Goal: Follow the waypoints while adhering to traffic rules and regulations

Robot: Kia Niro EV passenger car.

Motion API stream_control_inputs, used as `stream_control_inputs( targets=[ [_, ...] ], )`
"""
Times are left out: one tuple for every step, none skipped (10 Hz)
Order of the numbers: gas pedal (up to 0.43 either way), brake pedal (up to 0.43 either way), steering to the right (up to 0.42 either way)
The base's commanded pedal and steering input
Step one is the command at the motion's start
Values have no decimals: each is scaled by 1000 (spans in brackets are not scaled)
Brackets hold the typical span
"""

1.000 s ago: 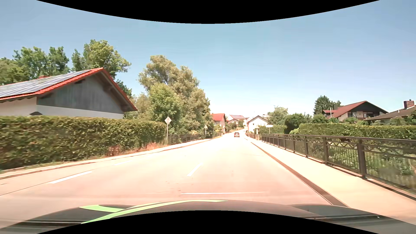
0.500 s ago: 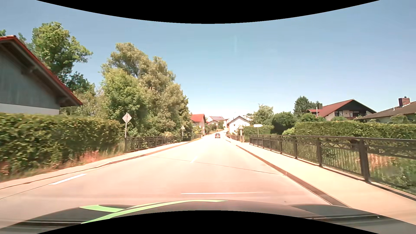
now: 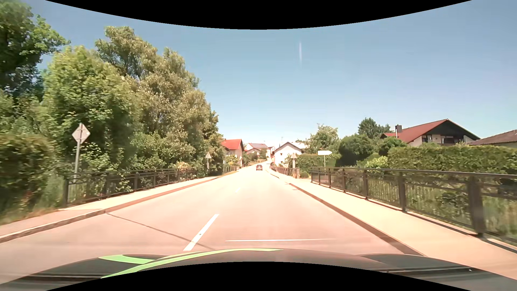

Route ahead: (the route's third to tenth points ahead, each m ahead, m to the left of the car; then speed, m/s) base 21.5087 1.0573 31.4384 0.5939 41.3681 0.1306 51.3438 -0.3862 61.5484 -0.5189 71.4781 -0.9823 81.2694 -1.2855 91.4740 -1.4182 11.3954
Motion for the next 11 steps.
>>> stream_control_inputs(
  targets=[
    [157,0,12],
    [157,0,7],
    [169,0,4],
    [169,0,1],
    [169,0,0],
    [169,0,-1],
    [169,0,-1],
    [169,0,-2],
    [169,0,-2],
    [169,0,-3],
    [169,0,-4]
  ],
)
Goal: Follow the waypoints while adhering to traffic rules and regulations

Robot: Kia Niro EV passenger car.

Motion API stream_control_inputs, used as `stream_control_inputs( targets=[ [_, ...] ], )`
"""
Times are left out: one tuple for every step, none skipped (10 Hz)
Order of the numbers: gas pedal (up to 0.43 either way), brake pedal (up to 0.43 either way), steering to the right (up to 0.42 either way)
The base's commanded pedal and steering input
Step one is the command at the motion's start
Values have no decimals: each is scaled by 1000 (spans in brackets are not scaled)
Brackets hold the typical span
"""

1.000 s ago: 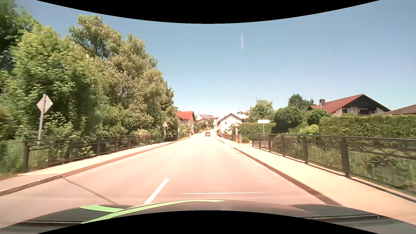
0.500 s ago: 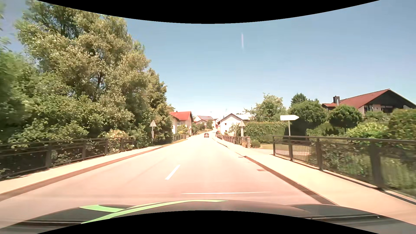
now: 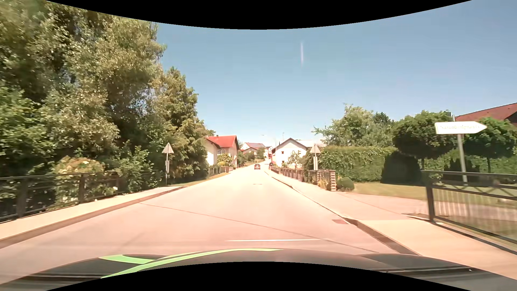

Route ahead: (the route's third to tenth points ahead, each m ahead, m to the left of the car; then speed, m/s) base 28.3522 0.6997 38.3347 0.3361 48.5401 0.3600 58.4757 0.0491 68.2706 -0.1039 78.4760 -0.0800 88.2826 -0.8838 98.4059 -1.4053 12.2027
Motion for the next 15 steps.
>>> stream_control_inputs(
  targets=[
    [169,0,-4],
    [169,0,-4],
    [169,0,-4],
    [169,0,-4],
    [169,0,-4],
    [169,0,-4],
    [169,0,-4],
    [169,0,-4],
    [169,0,-4],
    [169,0,-4],
    [169,0,-4],
    [169,0,-4],
    [169,0,-4],
    [169,0,-4],
    [169,0,-3]
  ],
)
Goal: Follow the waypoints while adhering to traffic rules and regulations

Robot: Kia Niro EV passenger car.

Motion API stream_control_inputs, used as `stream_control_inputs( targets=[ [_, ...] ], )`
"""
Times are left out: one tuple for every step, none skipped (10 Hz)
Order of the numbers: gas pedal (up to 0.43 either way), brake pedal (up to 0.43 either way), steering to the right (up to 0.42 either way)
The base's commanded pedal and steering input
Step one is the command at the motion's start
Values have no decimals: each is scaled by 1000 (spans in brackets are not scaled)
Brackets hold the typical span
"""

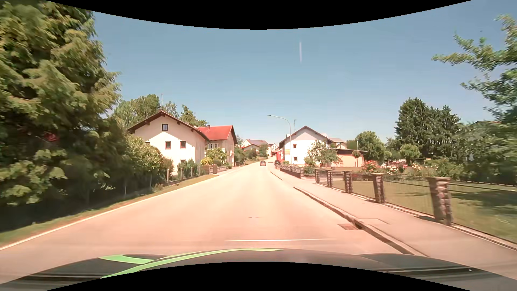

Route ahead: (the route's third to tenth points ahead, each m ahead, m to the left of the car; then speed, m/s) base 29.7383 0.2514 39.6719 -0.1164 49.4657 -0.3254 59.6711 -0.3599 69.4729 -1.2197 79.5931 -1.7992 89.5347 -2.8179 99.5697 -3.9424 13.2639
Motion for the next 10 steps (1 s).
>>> stream_control_inputs(
  targets=[
    [169,0,-3],
    [157,0,-2],
    [157,0,-2],
    [157,0,-3],
    [150,0,-2],
    [150,0,-3],
    [150,0,-3],
    [150,0,-2],
    [150,0,-2],
    [150,0,-2]
  ],
)
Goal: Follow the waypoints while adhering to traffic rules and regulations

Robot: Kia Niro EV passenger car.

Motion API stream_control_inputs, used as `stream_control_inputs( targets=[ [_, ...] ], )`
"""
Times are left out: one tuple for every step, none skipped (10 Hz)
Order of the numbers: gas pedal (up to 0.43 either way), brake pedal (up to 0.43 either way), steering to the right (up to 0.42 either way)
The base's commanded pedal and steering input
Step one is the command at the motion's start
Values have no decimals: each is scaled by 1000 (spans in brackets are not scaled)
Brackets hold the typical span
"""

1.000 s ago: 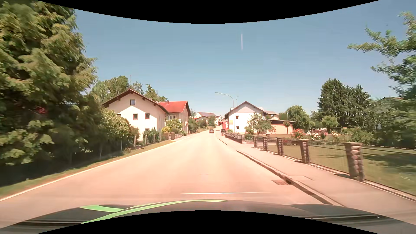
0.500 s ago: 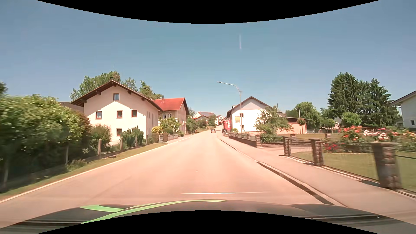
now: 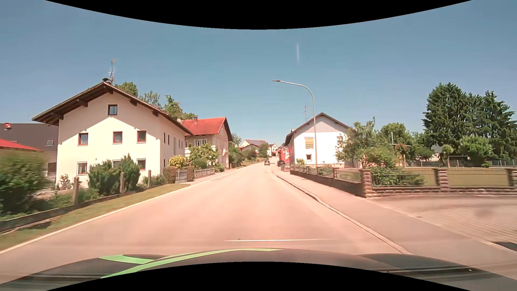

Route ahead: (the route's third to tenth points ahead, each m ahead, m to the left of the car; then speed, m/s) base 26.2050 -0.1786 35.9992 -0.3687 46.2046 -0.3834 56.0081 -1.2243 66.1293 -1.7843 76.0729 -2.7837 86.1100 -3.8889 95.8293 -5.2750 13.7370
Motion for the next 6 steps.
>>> stream_control_inputs(
  targets=[
    [130,0,-2],
    [118,0,-2],
    [118,0,-2],
    [110,0,-2],
    [98,0,-3],
    [98,0,-2]
  ],
)
